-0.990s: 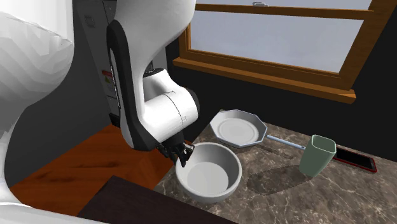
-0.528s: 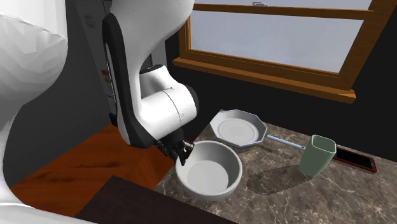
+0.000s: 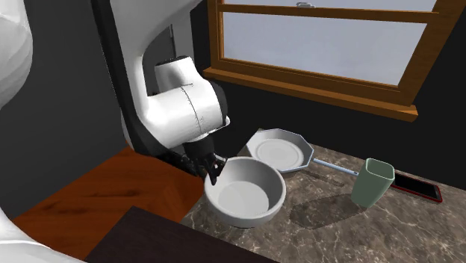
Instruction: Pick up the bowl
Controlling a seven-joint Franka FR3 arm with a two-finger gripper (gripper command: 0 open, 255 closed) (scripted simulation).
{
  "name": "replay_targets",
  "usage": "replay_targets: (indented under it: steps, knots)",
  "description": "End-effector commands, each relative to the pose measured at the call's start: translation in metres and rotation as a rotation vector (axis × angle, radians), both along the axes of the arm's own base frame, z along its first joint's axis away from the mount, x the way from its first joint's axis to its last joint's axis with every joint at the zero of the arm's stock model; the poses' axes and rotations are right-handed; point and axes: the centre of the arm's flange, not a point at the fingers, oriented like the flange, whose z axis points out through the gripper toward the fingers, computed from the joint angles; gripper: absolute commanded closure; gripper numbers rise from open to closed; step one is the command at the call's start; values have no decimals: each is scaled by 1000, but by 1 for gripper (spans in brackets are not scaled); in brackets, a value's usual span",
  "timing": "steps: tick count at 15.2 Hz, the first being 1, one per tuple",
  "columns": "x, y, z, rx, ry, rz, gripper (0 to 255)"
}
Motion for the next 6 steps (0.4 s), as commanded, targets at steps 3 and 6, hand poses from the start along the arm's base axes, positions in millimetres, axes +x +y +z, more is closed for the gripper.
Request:
replay_targets:
  steps: [3, 6]
  knots:
    - [1, -2, 22, 0, 0, 0, 255]
    - [1, -2, 28, 0, 0, 0, 255]
